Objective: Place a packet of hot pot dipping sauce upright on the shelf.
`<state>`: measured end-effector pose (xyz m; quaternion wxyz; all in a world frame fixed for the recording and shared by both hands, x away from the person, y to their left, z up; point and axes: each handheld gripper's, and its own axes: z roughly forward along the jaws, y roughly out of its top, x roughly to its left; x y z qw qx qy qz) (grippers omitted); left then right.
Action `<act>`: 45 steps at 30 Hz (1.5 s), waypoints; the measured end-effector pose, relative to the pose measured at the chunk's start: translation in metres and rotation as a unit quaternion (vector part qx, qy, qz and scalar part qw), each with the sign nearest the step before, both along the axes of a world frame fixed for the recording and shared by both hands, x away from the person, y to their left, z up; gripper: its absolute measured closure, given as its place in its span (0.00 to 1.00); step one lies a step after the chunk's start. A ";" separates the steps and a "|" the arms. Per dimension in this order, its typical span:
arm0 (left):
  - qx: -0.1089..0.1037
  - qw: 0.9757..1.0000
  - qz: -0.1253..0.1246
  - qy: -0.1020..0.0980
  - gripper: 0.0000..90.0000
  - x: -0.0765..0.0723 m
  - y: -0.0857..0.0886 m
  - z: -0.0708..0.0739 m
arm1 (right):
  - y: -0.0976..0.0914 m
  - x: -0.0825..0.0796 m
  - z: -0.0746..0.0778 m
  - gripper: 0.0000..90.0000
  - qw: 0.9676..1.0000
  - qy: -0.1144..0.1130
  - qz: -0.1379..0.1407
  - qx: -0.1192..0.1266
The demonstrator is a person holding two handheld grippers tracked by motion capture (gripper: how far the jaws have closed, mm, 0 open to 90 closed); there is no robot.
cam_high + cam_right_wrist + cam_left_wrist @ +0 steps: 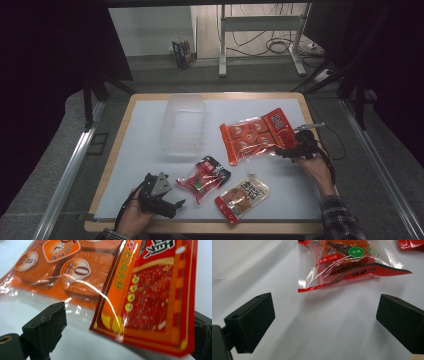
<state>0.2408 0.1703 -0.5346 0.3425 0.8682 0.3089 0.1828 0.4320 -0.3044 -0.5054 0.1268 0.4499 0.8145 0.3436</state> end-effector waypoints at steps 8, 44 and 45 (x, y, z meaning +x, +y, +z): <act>0.001 1.000 -0.002 0.000 0.02 0.000 0.000 0.000 | 0.016 0.016 0.003 0.30 1.000 0.008 -0.017 -0.010; 0.007 1.000 -0.001 -0.005 0.02 0.000 -0.001 0.000 | 0.031 0.043 0.026 0.98 0.998 -0.010 -0.027 -0.048; 0.008 1.000 -0.001 -0.005 0.02 0.000 -0.001 0.000 | 0.031 0.042 0.030 0.99 0.999 -0.012 -0.027 -0.044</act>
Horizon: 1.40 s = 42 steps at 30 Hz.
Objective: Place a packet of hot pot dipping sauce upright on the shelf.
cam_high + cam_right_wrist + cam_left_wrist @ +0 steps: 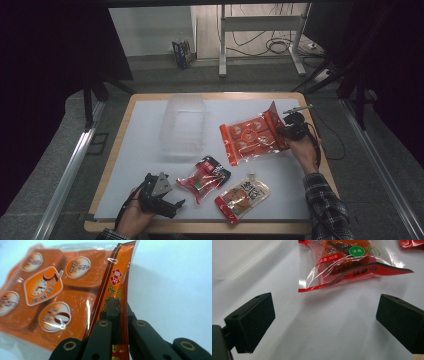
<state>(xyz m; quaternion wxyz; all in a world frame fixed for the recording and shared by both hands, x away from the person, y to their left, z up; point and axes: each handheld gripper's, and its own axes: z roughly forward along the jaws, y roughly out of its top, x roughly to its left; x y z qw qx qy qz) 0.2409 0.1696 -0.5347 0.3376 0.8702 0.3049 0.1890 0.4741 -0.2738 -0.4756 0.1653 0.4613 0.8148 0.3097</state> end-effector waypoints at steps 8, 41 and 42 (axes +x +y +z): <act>0.002 1.000 0.001 -0.001 0.02 0.000 0.000 0.000 | 0.003 -0.006 0.027 0.99 1.000 -0.019 0.008 0.024; -0.008 1.000 0.006 -0.009 0.02 -0.001 0.002 0.003 | 0.108 -0.030 0.133 0.99 0.981 -0.046 0.140 0.124; -0.008 1.000 0.006 -0.010 0.02 -0.001 0.002 0.003 | 0.112 -0.031 0.135 0.99 0.980 -0.048 0.146 0.123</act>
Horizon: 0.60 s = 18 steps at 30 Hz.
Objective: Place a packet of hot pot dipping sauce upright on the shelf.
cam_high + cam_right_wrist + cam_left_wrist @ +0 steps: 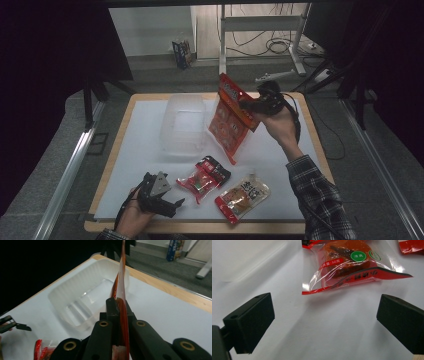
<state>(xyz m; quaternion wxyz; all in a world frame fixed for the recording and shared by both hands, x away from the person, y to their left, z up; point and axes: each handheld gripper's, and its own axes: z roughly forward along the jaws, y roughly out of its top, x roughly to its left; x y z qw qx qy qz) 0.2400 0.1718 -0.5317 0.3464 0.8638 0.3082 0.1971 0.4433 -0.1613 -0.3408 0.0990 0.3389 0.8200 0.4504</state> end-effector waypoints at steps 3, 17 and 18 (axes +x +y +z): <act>0.001 1.000 -0.001 -0.002 0.02 0.000 0.000 0.000 | 0.012 -0.003 0.006 0.99 1.000 -0.008 0.014 -0.006; -0.003 1.000 0.000 -0.007 0.01 -0.001 0.000 0.002 | 0.028 0.001 0.032 0.99 1.000 -0.029 0.008 -0.003; -0.004 1.000 0.000 -0.007 0.01 -0.001 0.001 0.002 | 0.028 0.002 0.033 0.99 1.000 -0.029 0.007 -0.001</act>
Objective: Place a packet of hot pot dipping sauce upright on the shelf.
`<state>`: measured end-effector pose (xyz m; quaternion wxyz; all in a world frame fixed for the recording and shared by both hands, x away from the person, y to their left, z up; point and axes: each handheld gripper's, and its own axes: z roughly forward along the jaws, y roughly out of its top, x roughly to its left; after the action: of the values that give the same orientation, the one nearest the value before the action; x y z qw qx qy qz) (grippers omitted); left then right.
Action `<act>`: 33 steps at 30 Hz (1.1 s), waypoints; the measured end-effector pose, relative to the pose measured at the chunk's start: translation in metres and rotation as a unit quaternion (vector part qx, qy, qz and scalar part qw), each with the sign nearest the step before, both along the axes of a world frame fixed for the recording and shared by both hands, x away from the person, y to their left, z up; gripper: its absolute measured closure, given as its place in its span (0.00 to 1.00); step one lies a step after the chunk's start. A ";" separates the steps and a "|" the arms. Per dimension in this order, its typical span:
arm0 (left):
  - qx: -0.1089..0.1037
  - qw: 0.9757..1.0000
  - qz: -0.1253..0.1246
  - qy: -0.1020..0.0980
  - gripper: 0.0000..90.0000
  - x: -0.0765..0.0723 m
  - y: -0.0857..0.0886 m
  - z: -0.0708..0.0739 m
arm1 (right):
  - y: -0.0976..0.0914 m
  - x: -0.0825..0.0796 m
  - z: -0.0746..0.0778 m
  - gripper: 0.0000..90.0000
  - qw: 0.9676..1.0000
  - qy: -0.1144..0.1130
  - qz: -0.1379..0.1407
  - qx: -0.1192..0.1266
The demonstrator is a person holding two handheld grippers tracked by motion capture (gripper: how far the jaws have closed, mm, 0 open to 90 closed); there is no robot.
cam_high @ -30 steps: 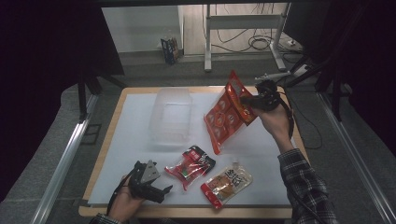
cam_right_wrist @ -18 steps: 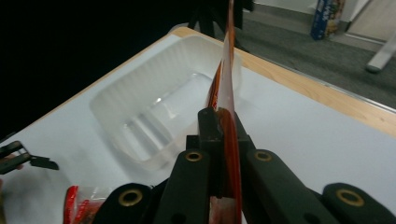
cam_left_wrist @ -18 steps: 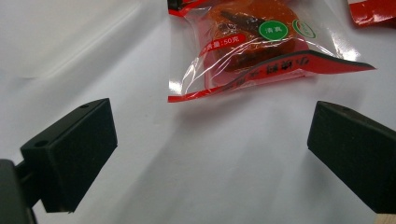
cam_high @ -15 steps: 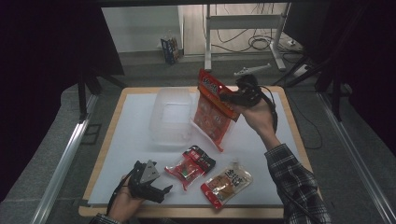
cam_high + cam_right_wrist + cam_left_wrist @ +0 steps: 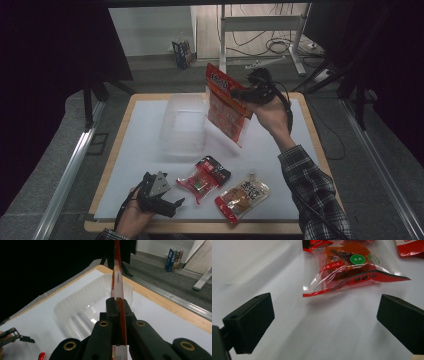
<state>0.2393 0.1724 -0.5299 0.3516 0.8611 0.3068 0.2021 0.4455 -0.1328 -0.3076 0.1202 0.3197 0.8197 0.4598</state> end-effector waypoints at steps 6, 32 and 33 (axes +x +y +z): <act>-0.009 1.000 0.004 0.001 0.01 0.000 0.001 0.001 | 0.010 0.008 0.011 0.99 1.000 0.004 0.003 0.021; -0.019 1.000 0.008 -0.005 0.03 -0.001 0.002 0.005 | 0.086 0.038 0.025 0.99 0.999 0.009 0.013 0.037; -0.020 1.000 0.008 -0.006 0.03 -0.001 0.002 0.005 | 0.089 0.038 0.025 0.99 0.999 0.010 0.013 0.037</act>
<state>0.2378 0.1747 -0.5253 0.3684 0.8503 0.3159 0.2038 0.4840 -0.0436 -0.2830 0.0940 0.3175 0.8075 0.4882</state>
